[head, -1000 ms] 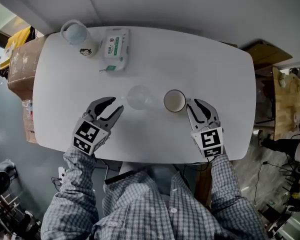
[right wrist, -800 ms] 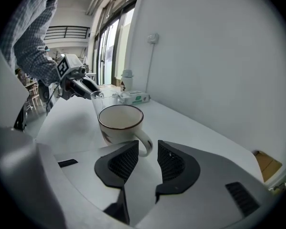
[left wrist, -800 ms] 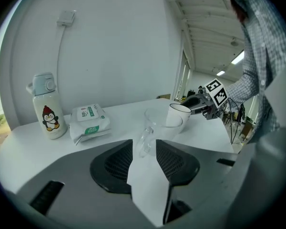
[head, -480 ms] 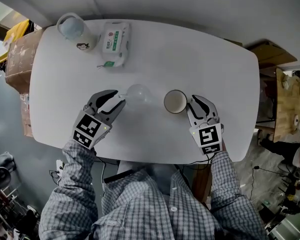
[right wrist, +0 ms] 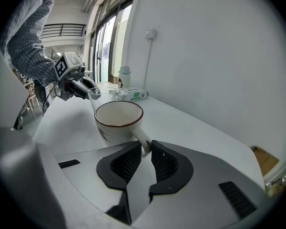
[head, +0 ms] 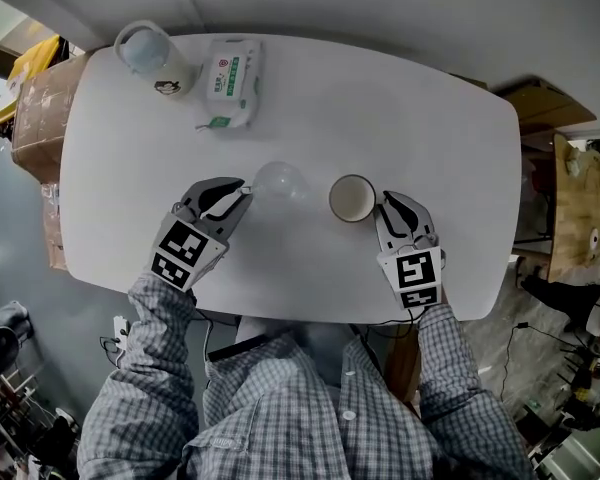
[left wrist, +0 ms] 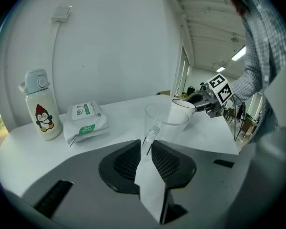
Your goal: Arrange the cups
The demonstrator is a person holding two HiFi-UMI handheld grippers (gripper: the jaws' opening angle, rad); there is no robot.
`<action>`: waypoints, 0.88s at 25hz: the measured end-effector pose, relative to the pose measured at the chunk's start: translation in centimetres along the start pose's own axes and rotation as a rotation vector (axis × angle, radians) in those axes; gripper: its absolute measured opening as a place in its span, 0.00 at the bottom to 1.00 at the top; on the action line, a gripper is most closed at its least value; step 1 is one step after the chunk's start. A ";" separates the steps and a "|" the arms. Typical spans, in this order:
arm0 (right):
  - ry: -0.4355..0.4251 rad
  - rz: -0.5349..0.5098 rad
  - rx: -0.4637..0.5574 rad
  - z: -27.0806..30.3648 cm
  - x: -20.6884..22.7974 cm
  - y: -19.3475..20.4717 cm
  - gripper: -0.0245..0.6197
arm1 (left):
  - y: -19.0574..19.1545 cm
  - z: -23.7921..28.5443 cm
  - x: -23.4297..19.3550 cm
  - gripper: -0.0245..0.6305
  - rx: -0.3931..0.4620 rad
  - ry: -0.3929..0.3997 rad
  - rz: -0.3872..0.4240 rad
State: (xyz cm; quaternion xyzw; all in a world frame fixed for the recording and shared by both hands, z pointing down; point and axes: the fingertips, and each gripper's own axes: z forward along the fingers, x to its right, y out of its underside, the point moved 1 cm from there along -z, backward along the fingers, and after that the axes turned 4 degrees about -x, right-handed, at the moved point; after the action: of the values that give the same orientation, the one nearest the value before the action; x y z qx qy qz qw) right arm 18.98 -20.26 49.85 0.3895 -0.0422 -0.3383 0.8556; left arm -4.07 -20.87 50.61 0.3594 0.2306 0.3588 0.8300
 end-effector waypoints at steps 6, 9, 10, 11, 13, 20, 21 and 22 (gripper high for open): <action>0.028 0.029 -0.021 -0.6 -0.6 0.5 0.15 | 0.7 -0.3 1.5 0.14 -0.025 0.014 0.011; 0.049 0.055 -0.028 -1.0 -1.0 0.7 0.15 | 0.9 -0.5 2.0 0.14 -0.027 0.007 0.007; 0.057 0.068 -0.031 -1.1 -1.2 0.8 0.15 | 1.0 -0.5 2.1 0.14 -0.027 0.002 0.004; 0.064 0.081 -0.034 -1.2 -1.4 0.9 0.15 | 1.0 -0.5 2.2 0.14 -0.027 -0.003 0.002; 0.075 0.108 -0.040 -1.5 -1.9 1.2 0.15 | 1.1 -0.5 2.6 0.14 -0.028 -0.006 -0.001; 0.091 0.195 -0.061 -2.7 -3.7 1.9 0.15 | 1.2 -0.5 3.4 0.13 -0.034 -0.048 -0.019; 0.091 0.206 -0.065 -2.8 -4.0 1.9 0.15 | 1.2 -0.4 3.5 0.13 -0.034 -0.054 -0.023; 0.091 0.217 -0.069 -2.9 -4.3 1.9 0.15 | 1.2 -0.4 3.5 0.13 -0.034 -0.057 -0.027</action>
State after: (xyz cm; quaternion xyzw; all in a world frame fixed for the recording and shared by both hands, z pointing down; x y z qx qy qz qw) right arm 17.73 -14.93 50.03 0.3679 -0.0339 -0.2269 0.9011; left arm -2.62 -17.44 50.80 0.3519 0.2055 0.3409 0.8472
